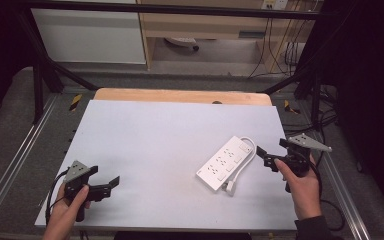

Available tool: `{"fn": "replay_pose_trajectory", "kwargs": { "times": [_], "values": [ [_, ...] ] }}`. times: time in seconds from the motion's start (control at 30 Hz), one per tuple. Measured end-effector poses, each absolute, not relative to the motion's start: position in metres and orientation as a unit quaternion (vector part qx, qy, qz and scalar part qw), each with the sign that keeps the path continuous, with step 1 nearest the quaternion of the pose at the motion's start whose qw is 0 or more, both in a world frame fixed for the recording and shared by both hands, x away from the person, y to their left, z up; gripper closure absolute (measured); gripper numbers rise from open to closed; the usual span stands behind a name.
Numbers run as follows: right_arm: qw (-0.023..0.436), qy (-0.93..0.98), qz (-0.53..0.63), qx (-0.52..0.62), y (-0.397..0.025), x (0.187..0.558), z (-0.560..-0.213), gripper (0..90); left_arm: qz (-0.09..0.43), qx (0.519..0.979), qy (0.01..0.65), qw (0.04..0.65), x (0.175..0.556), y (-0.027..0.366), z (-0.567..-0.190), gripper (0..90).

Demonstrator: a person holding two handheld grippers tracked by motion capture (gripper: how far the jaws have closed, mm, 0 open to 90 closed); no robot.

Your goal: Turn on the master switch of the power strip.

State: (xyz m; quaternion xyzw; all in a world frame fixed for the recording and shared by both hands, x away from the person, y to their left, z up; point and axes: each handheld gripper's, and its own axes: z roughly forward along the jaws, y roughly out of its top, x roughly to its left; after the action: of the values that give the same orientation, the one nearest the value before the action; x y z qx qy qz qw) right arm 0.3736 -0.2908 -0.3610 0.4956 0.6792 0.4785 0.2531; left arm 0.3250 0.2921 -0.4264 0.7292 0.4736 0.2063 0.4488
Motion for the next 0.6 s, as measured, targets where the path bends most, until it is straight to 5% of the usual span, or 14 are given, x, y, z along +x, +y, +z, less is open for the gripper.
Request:
{"fn": "replay_pose_trajectory", "kwargs": {
  "times": [0.6],
  "values": [
    [0.251, 0.691, 0.465, 0.493, -0.281, 0.412, -0.357, 6.3, 0.206, 0.728, 0.478, 0.446, 0.326, 0.293, -0.427, 7.9]
  ]
}}
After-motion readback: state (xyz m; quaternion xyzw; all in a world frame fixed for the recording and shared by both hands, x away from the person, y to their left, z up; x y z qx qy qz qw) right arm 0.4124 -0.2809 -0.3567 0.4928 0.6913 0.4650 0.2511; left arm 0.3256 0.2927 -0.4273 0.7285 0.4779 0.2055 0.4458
